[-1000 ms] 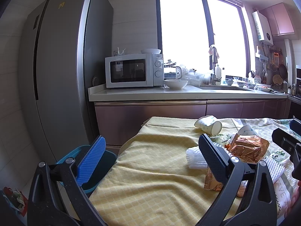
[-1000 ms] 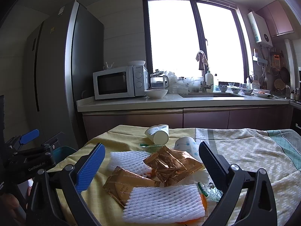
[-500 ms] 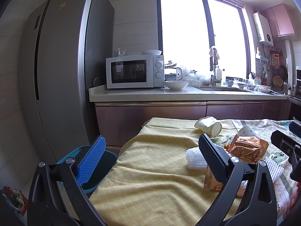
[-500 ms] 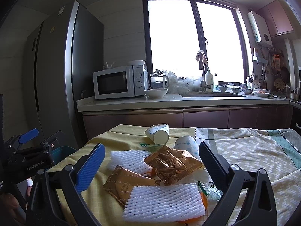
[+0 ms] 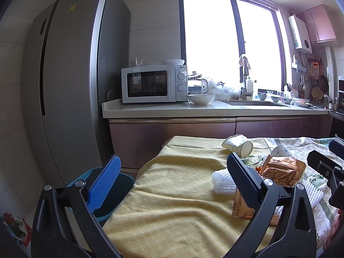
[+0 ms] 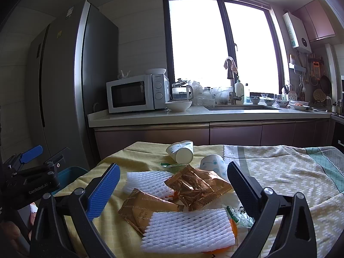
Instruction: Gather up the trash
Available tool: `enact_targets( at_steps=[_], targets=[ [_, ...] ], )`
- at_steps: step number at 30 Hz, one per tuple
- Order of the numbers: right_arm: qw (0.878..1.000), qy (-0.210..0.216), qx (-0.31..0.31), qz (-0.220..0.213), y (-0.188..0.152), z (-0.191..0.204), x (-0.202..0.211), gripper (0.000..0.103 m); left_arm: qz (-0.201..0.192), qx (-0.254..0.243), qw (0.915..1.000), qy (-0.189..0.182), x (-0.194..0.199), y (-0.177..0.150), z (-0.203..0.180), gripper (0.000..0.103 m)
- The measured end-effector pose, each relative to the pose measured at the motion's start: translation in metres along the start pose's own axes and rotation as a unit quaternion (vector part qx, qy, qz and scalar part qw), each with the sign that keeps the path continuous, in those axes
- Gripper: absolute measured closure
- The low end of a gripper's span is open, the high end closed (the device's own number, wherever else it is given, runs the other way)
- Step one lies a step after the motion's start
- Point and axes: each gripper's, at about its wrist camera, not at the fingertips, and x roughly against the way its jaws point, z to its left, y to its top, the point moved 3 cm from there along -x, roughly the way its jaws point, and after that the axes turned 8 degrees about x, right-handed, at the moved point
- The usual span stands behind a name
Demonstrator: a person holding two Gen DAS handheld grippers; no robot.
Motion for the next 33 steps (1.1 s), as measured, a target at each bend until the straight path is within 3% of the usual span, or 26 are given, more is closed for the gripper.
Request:
enact_targets(
  at_steps=[33],
  targets=[
    [1.0,0.003,-0.005,0.001,-0.001,-0.0042,-0.0014,0.007,0.007,-0.001,1.0,-0.007,-0.0008,-0.0029,-0.0061,0.006]
  ],
)
